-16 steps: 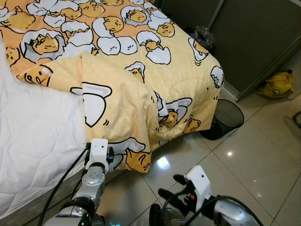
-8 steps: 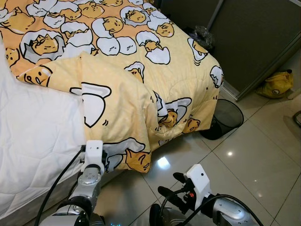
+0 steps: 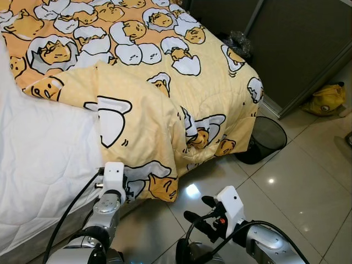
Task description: Clean up the room
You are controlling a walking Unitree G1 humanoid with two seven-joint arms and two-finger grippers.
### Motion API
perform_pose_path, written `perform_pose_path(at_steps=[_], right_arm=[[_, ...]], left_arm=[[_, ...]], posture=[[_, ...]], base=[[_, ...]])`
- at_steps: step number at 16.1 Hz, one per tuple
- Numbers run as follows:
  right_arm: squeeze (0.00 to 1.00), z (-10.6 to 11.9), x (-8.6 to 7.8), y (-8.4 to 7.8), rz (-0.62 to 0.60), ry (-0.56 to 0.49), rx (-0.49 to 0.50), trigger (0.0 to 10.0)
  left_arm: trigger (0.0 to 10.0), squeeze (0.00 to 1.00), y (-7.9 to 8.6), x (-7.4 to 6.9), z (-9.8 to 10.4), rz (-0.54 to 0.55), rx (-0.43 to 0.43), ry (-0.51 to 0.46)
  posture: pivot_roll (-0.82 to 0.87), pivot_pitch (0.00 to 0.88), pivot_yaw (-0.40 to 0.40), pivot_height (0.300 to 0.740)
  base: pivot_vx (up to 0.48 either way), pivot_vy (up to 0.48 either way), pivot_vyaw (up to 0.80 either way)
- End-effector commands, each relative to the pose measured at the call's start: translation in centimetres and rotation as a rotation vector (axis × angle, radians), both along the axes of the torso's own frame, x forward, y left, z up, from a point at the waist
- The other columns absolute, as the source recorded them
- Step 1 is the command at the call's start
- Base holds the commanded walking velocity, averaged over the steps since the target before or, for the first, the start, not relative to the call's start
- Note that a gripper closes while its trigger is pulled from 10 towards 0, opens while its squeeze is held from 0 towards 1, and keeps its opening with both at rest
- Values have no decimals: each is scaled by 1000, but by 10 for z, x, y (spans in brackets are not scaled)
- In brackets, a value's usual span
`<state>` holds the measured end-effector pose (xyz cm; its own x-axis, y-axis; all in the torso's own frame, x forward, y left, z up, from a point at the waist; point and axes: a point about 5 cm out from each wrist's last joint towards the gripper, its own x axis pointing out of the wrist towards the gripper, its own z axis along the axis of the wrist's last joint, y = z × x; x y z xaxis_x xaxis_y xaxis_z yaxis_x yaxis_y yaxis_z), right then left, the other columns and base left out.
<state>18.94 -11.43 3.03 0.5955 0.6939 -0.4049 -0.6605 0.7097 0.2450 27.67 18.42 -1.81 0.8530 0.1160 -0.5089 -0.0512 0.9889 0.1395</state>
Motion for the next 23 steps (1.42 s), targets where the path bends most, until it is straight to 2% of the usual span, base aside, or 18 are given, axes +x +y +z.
perform_pose_path(at_steps=[1,4,5,7,10,11,14,23], right_arm=[[0,-3,2,-5,-37,6,-7,10000],[0,1,13,0,-64,-21,14,10000],[0,1,24,3,-71,-40,20,10000],[0,0,36,7,-69,-65,17,10000],[0,1,45,13,-69,-76,21,10000],[0,0,48,18,-58,-79,30,10000],[0,0,50,23,-40,-82,46,10000],[0,0,50,23,-40,-82,46,10000]], left_arm=[[0,0,-8,3,1,-31,-20,10],[0,0,-9,6,3,-58,5,15],[0,0,-5,7,3,-67,23,20],[0,0,1,-1,-2,-85,36,49],[0,0,-1,-8,-10,-121,27,108],[10000,0,-6,-12,-15,-150,56,149],[10000,0,-17,-11,-15,-178,19,148],[10000,0,-17,-11,-15,-178,19,148]], posture=[[-130,100,-110,740],[-123,57,-85,740],[-104,4,-66,740],[-83,0,-45,740],[-62,0,-28,740],[-50,0,-25,740],[-42,0,-23,740],[-42,0,-23,740]], base=[[0,0,0],[0,0,0],[0,0,0],[0,0,0],[0,0,0],[0,0,0],[0,0,0],[0,0,0]])
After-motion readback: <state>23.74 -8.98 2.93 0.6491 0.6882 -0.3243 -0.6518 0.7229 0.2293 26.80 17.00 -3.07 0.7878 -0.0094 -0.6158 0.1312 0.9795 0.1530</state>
